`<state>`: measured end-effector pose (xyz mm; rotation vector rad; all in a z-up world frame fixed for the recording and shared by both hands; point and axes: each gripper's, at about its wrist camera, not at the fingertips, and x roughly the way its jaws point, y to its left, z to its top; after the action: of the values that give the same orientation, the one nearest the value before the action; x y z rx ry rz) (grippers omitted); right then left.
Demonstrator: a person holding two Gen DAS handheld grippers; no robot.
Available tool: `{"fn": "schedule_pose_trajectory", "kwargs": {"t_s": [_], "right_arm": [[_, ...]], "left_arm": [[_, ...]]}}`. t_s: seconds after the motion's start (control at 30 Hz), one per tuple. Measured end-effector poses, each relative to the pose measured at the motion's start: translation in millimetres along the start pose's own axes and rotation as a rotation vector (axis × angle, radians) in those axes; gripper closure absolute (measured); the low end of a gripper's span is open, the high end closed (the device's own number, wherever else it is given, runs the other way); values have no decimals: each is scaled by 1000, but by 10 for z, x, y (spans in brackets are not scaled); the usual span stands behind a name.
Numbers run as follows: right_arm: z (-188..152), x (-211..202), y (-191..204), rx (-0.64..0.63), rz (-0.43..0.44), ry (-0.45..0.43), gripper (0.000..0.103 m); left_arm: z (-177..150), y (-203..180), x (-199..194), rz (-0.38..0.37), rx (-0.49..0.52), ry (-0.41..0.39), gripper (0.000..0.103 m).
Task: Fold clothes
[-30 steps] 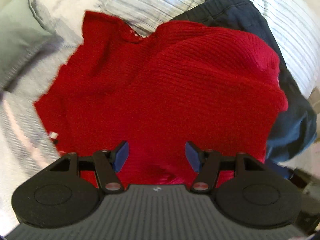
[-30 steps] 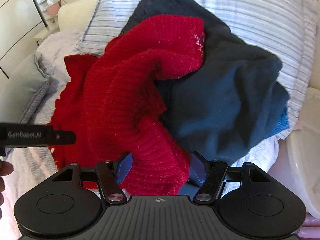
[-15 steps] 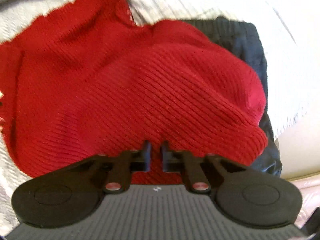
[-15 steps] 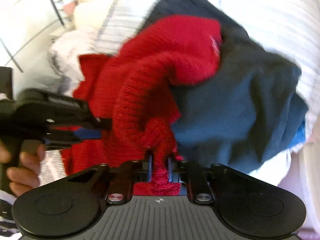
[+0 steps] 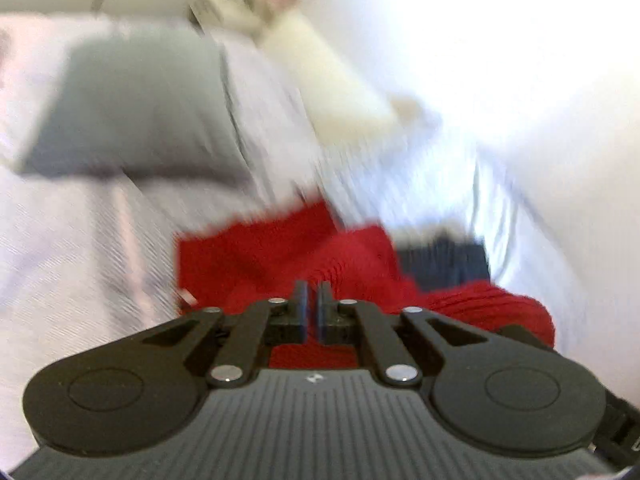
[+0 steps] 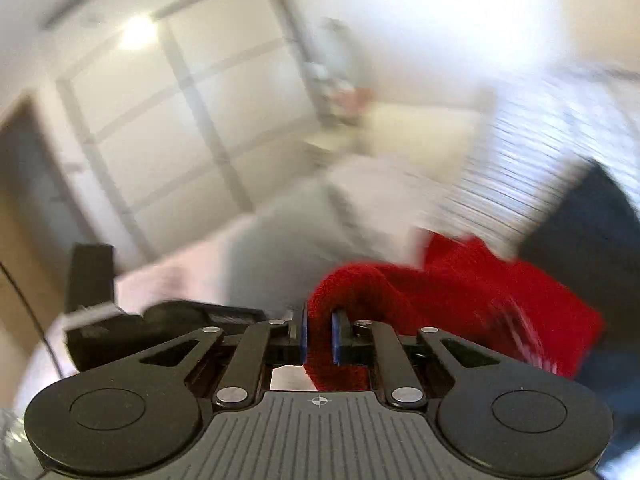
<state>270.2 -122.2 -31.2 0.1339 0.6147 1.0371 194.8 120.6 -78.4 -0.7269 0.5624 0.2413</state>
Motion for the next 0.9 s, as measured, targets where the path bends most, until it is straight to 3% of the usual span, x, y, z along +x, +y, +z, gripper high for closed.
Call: {"fn": "schedule_pose_trajectory", "kwargs": {"t_s": [0.23, 0.4, 0.47, 0.53, 0.57, 0.6, 0.67, 0.77, 0.83, 0.9], "right_arm": [[243, -293, 1512, -119, 341, -154, 95], [389, -535, 2507, -141, 520, -236, 96], [215, -435, 2795, -156, 544, -123, 96], [1, -298, 3067, -172, 558, 18, 96], [-106, -230, 3203, -180, 564, 88, 88], [-213, -162, 3339, -187, 569, 159, 65], [-427, -25, 3611, -203, 579, 300, 39], [-854, 146, 3762, -224, 551, 478, 39], [-1119, 263, 3583, -239, 489, 561, 39], [-1364, 325, 3427, -290, 412, 619, 39]], "left_arm": [[255, 344, -1921, 39, 12, -294, 103], [240, 503, -3169, 142, 54, -447, 103], [186, 629, -3596, 191, 47, -497, 102], [82, 862, -3866, 274, 9, -492, 103], [15, 1008, -3967, 323, -18, -466, 102], [-85, 1157, -4024, 393, -45, -427, 101], [-320, 1439, -4116, 529, -86, -349, 100], [-794, 1759, -4209, 689, -144, -226, 99], [-1158, 1931, -4238, 751, -204, -152, 99], [-1463, 1979, -4250, 767, -252, -96, 99]]}}
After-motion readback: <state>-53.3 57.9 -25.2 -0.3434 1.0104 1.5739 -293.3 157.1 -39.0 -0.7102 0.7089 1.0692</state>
